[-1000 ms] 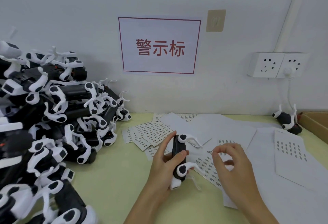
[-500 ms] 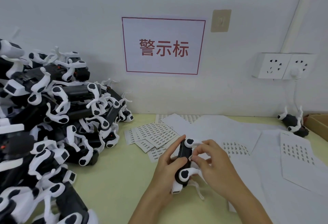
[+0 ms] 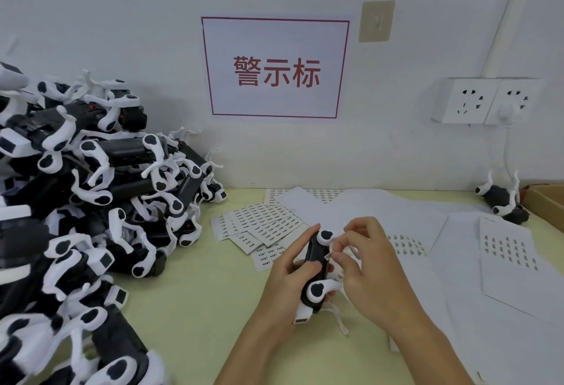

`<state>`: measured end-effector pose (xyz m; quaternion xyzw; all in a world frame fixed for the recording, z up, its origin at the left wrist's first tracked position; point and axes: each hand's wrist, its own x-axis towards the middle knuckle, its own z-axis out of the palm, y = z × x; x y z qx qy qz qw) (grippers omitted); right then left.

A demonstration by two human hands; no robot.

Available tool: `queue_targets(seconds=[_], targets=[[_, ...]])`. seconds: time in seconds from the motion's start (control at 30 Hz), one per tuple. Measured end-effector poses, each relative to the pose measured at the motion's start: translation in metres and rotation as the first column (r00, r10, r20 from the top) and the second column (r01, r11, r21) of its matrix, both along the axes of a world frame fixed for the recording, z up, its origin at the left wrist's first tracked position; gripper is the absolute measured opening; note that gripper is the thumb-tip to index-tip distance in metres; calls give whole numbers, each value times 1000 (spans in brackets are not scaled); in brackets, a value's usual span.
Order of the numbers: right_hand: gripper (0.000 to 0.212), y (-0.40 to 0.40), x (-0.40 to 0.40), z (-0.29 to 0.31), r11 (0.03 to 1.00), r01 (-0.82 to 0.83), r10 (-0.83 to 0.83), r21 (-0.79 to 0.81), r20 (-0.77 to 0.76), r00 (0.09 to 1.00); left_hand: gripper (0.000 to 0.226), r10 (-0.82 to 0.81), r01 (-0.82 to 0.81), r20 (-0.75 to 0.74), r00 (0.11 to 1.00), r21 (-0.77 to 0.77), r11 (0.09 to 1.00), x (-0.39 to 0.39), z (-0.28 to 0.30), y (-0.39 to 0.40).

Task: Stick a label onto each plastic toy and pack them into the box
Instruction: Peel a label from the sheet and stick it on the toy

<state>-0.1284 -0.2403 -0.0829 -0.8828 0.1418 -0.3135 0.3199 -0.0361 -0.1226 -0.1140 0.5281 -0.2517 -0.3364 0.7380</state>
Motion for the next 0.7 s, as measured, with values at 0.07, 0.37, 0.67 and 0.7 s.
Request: queue_targets(seconds=[0.07,0.37,0.67,0.7], targets=[[26,-1,0,1,1000,0,0,-15,6,1000,58,29,-29,-2,1000,15,999,0,-1,-1],[27,-1,4,1,996,-33,27,78,79,997,59,63,-67,47,997,86,994,-3,0,-1],[26,-12,-1,9,984,-113,114,140,2,993,49,67,-69,34,997,56,996,-2,4,2],[25,-13,-2,9,988,-110,113,111,-19,993,49,65,-67,34,997,60,996,-2,3,1]])
